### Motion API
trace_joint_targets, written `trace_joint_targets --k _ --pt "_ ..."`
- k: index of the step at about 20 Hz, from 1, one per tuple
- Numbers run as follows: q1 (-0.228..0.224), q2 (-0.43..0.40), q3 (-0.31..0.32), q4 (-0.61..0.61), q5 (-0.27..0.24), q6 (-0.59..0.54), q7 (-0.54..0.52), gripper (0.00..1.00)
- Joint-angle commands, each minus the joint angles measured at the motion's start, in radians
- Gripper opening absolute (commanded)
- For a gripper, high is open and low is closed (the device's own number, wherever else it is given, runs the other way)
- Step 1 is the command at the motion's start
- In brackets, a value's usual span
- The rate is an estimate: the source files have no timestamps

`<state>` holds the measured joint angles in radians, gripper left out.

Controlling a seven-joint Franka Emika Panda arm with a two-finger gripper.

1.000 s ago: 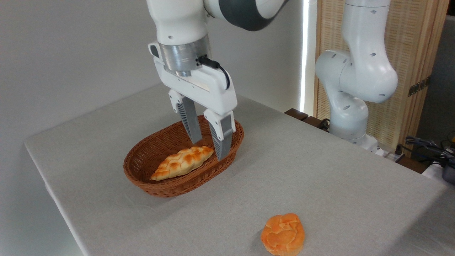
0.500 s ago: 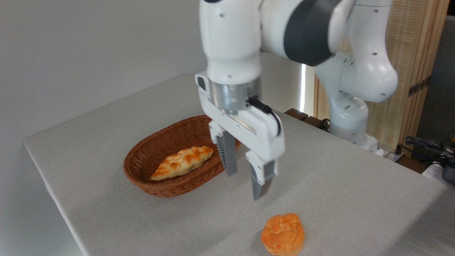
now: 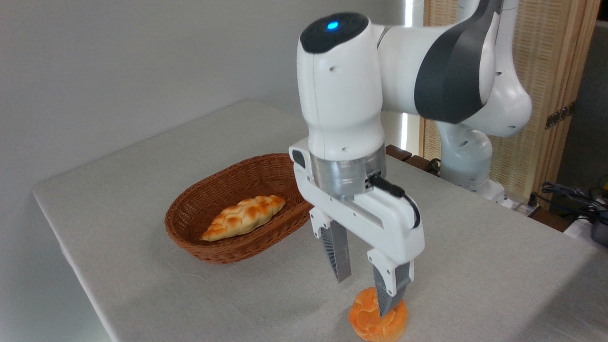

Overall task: Put bread into the basket
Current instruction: 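Close the gripper on the orange bun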

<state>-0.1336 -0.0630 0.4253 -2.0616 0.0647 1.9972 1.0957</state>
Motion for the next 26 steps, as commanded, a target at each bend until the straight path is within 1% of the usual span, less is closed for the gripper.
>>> trace_joint_targets --k 1,3,5,10,11,12,13,14,16,17,18,26 --pt "-0.008 0.038 0.012 -0.002 0.014 0.04 0.036 1.0" --pt "-0.008 0.067 0.012 -0.002 0.015 0.04 0.038 1.0" --pt "-0.008 0.08 0.012 -0.002 0.015 0.038 0.042 1.0" --pt "-0.006 0.081 0.02 -0.003 0.017 0.029 0.081 1.0" --pt "-0.008 0.083 0.02 -0.003 0.017 0.023 0.082 0.93" --pt "-0.008 0.083 0.018 -0.003 0.015 0.02 0.087 0.78" --pt "-0.008 0.084 0.018 -0.003 0.015 0.019 0.092 0.6" --pt "-0.009 0.085 0.018 -0.003 0.015 0.018 0.093 0.46" --pt "-0.012 0.085 0.017 -0.002 0.015 0.022 0.095 0.29" --pt "-0.015 0.085 0.015 -0.003 0.015 0.02 0.098 0.24" --pt "-0.015 0.085 0.015 -0.003 0.015 0.02 0.102 0.23" --pt "-0.018 0.085 0.007 -0.002 0.014 0.018 0.102 0.24"
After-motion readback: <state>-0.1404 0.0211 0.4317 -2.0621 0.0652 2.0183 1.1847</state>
